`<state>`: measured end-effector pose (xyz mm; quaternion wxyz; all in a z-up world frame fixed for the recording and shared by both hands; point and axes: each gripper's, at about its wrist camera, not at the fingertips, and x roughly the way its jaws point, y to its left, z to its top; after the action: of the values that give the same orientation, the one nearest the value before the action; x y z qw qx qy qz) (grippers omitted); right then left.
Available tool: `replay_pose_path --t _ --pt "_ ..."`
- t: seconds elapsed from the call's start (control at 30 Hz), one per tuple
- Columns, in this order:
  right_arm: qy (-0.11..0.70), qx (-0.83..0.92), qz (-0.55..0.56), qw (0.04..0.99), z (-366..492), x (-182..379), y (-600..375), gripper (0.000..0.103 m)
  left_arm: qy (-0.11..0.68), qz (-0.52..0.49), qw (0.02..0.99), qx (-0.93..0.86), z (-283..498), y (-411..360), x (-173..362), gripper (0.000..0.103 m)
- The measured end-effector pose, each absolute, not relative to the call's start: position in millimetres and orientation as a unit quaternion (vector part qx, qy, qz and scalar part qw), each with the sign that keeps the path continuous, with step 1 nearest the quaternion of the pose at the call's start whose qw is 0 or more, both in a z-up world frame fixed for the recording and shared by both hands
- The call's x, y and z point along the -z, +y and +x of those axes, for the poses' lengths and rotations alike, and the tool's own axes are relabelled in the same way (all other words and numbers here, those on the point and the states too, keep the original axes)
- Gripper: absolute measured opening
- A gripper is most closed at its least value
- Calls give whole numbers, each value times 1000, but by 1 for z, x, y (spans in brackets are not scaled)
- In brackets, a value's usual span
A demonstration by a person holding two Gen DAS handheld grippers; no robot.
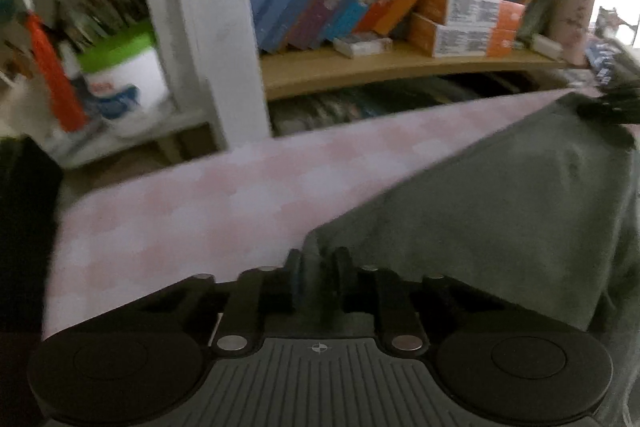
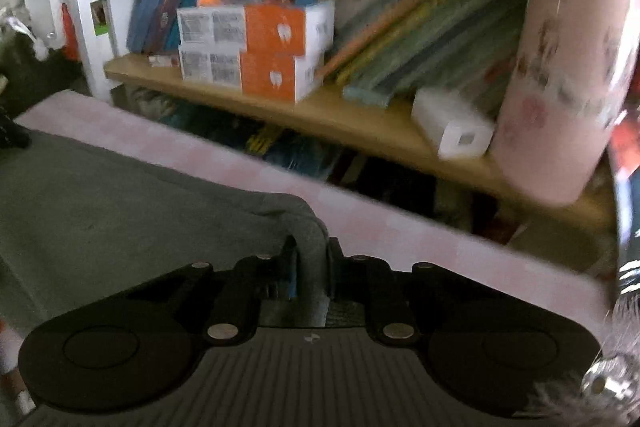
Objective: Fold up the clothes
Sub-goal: 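Lift the hem with both grippers and fold it over toward the collar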
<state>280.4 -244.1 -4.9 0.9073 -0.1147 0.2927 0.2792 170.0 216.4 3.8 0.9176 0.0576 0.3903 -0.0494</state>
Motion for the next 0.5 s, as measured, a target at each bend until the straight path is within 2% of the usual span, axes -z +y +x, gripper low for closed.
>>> replay_pose_path --t 0.27,0.5 --pt "184 -260 -133 939 195 -48 -260 12 269 65 961 24 86 205 -61 13" --pt "160 -294 -179 925 76 -49 -287 12 228 90 969 26 -18 173 -69 14"
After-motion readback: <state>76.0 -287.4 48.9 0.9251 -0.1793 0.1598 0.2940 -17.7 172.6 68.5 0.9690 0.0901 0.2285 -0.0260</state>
